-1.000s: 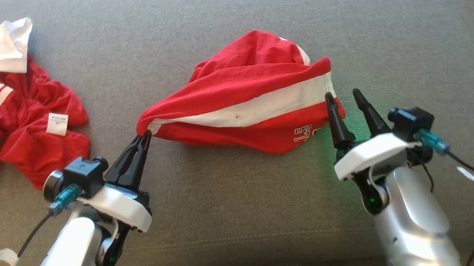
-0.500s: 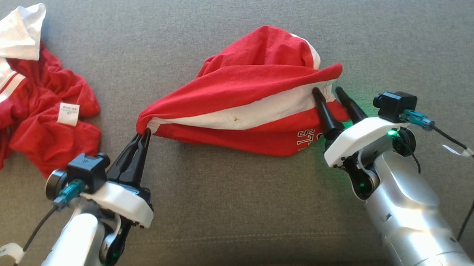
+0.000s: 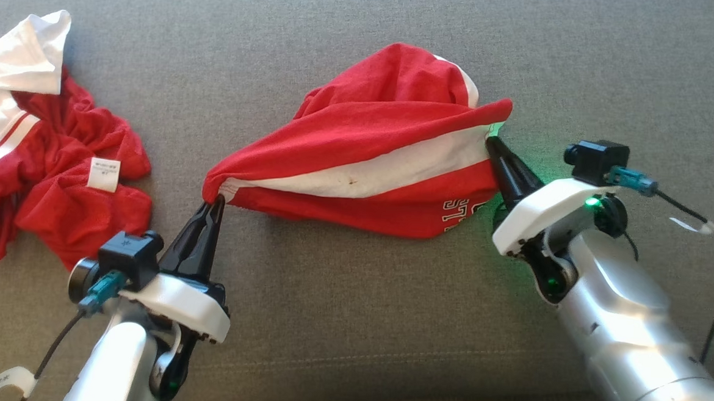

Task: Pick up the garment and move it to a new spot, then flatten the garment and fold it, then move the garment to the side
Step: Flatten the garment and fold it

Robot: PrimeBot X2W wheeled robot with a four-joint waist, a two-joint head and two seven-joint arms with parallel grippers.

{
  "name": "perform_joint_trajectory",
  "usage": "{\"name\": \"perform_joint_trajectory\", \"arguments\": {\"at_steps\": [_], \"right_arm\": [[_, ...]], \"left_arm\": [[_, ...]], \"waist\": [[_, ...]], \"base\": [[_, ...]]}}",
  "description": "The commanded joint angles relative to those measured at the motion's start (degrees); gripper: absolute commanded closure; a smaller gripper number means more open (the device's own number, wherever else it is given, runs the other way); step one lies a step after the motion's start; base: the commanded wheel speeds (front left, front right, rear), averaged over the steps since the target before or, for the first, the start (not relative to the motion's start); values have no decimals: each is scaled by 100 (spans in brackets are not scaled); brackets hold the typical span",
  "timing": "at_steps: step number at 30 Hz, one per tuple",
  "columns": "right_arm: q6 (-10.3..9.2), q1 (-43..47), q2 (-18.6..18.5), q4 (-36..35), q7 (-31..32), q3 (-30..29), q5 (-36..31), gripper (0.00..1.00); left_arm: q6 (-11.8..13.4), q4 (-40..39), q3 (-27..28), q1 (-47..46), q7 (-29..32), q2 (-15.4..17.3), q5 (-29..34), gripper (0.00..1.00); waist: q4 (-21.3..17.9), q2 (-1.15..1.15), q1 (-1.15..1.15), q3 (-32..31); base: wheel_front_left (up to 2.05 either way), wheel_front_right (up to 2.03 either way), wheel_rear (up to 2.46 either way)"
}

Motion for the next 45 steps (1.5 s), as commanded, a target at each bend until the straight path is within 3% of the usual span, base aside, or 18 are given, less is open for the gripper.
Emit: {"name": "perform_joint_trajectory", "arguments": {"at_steps": [1, 2, 16, 17, 18, 20, 21, 31, 37, 45], "right_arm": [[-1, -53, -18, -173, -5, 123, 87, 34], [-1, -69, -66, -202, 61, 177, 150, 0], [-1, -627, -990, -1042, 1323, 1627, 1218, 0], [-1, -643, -1063, -1108, 1392, 1747, 1319, 5], [-1, -657, -1130, -1167, 1441, 1854, 1418, 25], [-1, -677, -1266, -1255, 1449, 2036, 1582, 87], [-1, -680, -1326, -1272, 1426, 2112, 1648, 100], [-1, -761, -1781, -1488, 816, 2349, 2236, 100], [-1, -1275, -2290, -1970, 262, 2040, 2330, 100], [-1, -1264, -3098, -3005, 335, 1631, 2172, 100]], "left_arm": [[-7, -136, 264, -145, -35, 87, 65, 100], [-8, -150, 268, -131, -35, 83, 92, 100], [-23, -36, 317, -275, -35, 65, 279, 100], [-25, -27, 315, -285, -35, 63, 282, 100], [-27, -7, 321, -303, -35, 71, 276, 100], [-30, 13, 310, -329, -35, 60, 278, 100], [-31, 15, 303, -329, -35, 50, 287, 100], [-38, -335, 370, -350, -35, 24, 288, 100], [-41, -1384, 101, -983, -35, 367, 197, 100], [-42, -2186, -112, -1061, 5, 709, -419, 100]], "waist": [[-5, 0, 0, 11], [-9, 0, 0, 17], [185, 0, 0, 198], [206, 0, 0, 204], [223, 0, 0, 211], [258, 0, 0, 216], [273, 0, 0, 210], [176, 0, 0, -71], [-76, 0, 0, -483], [-420, 0, 0, -692]], "base": [[0, 0, 0], [0, 0, 0], [0, 0, 0], [0, 0, 0], [0, 0, 0], [0, 0, 0], [0, 0, 0], [0, 0, 0], [0, 0, 0], [0, 0, 0]]}}
